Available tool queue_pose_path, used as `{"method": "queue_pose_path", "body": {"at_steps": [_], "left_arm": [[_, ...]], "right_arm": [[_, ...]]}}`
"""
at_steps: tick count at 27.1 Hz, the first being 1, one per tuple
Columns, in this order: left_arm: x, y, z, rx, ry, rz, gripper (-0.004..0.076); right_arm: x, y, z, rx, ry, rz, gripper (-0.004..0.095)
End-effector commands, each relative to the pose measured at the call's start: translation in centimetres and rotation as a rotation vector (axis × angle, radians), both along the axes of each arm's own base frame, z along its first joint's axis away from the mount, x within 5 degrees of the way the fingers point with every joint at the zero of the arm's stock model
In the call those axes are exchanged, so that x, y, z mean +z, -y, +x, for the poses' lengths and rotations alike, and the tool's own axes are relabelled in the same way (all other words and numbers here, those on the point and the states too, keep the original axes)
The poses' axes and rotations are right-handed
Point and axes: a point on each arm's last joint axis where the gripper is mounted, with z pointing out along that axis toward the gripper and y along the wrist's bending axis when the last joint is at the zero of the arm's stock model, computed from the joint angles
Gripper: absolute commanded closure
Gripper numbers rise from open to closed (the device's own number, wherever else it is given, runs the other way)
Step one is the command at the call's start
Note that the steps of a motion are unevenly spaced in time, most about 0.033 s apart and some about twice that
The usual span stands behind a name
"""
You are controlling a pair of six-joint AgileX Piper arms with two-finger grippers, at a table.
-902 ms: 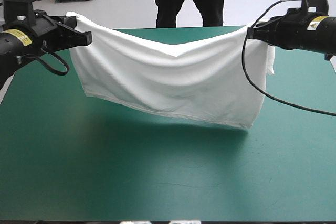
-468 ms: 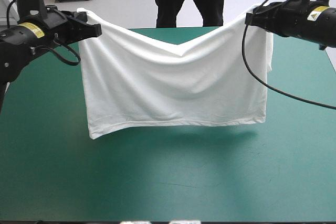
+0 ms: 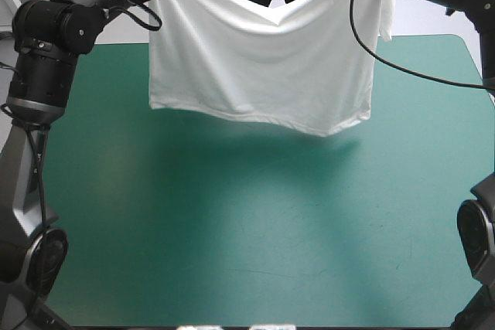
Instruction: Fold the cloth
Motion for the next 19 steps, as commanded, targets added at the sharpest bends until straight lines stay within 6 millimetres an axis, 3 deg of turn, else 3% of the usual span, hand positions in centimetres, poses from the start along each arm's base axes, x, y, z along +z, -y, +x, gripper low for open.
{"method": "queue_pose_path", "body": {"at_steps": [1, 8, 10, 11, 17, 19], "left_arm": [[3.4, -1.2, -1.0, 0.025, 0.153, -0.019, 0.0733], [-0.8, -2.5, 2.7, 0.042, -0.035, -0.048, 0.0733], [-2.9, -2.3, 3.6, 0.042, -0.118, -0.031, 0.0733], [-5.2, -2.1, 4.0, 0.035, -0.207, -0.019, 0.0733], [-9.3, -1.9, 2.3, -0.026, -0.38, 0.03, 0.0733], [-10.2, -2.3, 0.4, -0.037, -0.42, 0.072, 0.0733]], "right_arm": [[2.6, 0.6, -1.3, -0.011, 0.146, 0.006, 0.0925], [-2.7, 0.9, 2.0, -0.001, -0.041, -0.073, 0.0925], [-4.6, 0.8, 2.7, 0.009, -0.114, -0.084, 0.0925], [-6.6, 0.8, 3.2, 0.027, -0.187, -0.11, 0.0925], [-9.4, 0.8, 2.1, 0.044, -0.309, -0.133, 0.0925], [-10.6, 0.8, 0.8, 0.055, -0.354, -0.151, 0.0925]]}}
